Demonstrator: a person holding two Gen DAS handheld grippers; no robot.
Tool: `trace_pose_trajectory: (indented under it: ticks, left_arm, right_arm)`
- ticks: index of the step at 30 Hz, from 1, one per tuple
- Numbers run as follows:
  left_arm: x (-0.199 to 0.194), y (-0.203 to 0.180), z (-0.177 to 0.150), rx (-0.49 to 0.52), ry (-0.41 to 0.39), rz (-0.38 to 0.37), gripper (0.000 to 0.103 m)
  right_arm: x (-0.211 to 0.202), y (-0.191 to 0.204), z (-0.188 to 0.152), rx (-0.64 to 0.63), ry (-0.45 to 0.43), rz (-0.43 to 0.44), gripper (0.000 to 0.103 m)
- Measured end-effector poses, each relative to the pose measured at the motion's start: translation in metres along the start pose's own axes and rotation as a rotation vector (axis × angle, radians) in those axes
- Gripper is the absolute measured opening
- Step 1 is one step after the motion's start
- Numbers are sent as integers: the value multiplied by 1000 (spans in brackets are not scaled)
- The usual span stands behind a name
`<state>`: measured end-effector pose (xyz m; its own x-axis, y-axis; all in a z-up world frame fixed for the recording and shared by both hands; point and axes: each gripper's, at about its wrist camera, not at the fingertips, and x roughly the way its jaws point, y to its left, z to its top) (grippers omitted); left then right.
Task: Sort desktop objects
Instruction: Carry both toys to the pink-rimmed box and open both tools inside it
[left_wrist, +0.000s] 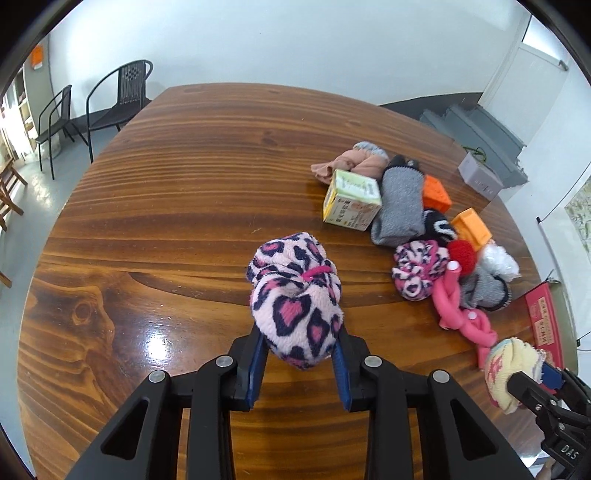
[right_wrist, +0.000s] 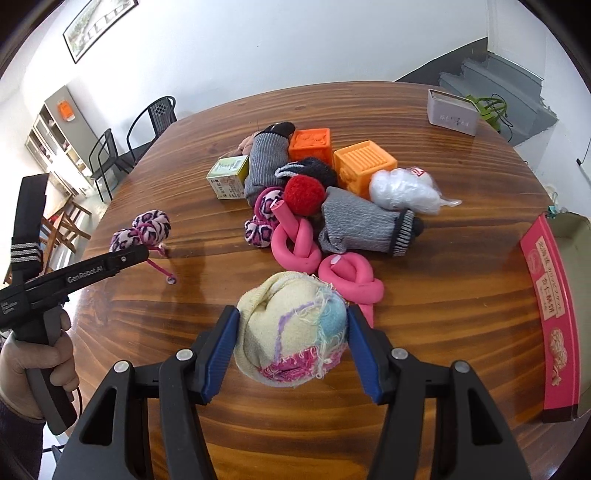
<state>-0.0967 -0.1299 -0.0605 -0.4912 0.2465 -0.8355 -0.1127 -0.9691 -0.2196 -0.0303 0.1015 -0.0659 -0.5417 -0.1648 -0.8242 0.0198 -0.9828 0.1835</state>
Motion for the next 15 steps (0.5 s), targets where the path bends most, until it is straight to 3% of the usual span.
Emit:
trace_pose_trajectory:
  ticks: [9,15]
  left_arm:
    - [-43,-46,-6,46,-48,-36,33]
    - [-60,-109,-14,114,-59,-97,33]
  right_arm:
    - [-36,-37,-3,39,-54,-8,63]
    - [-69,-83,-5,79,-110,-45,63]
